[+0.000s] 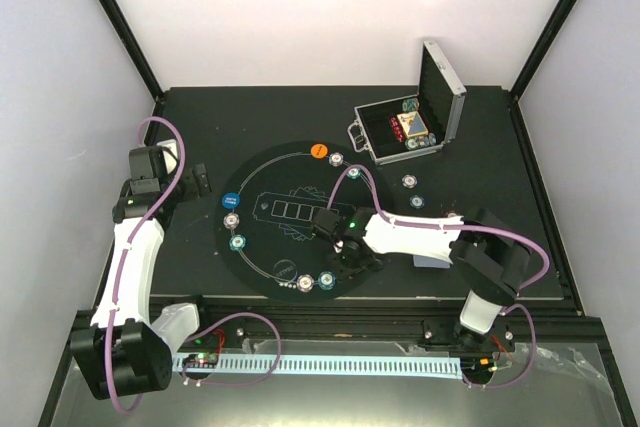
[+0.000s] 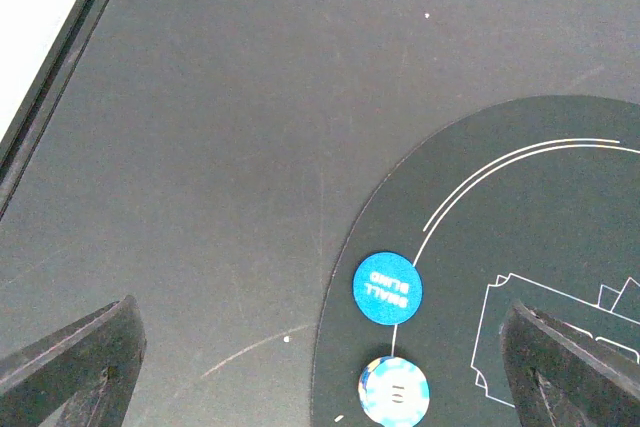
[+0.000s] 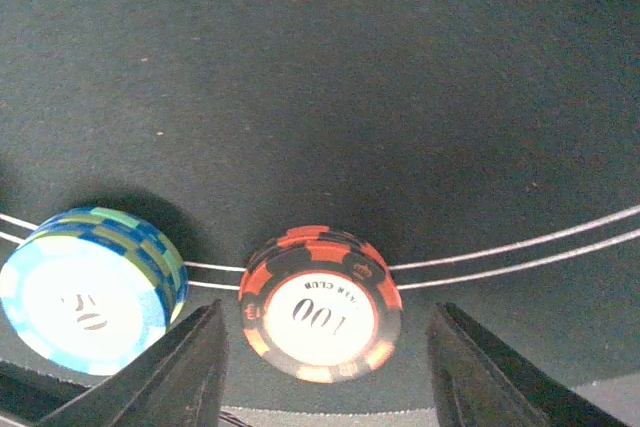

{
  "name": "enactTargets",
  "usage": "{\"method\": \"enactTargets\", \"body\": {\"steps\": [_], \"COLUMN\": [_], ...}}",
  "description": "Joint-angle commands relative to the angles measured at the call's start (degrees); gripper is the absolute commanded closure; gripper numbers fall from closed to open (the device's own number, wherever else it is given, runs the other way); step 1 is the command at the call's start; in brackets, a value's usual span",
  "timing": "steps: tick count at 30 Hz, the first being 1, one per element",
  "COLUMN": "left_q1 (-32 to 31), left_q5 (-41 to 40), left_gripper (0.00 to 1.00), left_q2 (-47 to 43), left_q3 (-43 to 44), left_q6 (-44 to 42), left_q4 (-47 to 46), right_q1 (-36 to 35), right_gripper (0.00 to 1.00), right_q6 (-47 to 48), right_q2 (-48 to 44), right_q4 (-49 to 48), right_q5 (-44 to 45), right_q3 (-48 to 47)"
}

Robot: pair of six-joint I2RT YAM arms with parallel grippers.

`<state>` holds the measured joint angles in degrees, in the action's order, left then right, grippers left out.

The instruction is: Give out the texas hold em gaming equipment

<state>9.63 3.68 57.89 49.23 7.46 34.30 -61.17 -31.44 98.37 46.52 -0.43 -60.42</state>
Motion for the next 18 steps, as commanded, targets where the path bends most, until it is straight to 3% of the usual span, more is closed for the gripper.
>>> {"method": "enactTargets", "body": {"steps": [1,4,10,13,18], "left_q1": [-0.35,-0.36,-0.38,-0.35,-0.42], "left_q5": [0.14,0.16,0.1,0.04,-0.19], "left_gripper": [0.01,0.01,0.01,0.01,0.01], "left_q2": [0.03,0.0,0.03,0.03,-0.23], "left_q3": [1.05,1.1,1.04,1.07,1.0], "left_q6": [-0.87,-0.87,-0.87,-0.89,-0.85], "left_q4": [0.24,0.21,0.26,0.22,0.19], "right_q1": [-0.36,-0.36,3.4,11.73,32.25], "right_gripper": [0.39,0.3,0.24,0.22,0.2], "right_q6": [-0.12,0.55,0.59,0.5,2.11], "right_q2": [-1.41,-3.9,-10.55,-13.57,-16.49], "right_q4": [1.63,2.53,7.08,8.57,5.56], "right_q5": [1.88,2.18,7.35,9.78,10.02], "right_q3": [-1.45,-1.38,-0.5,0.77,3.4]}}
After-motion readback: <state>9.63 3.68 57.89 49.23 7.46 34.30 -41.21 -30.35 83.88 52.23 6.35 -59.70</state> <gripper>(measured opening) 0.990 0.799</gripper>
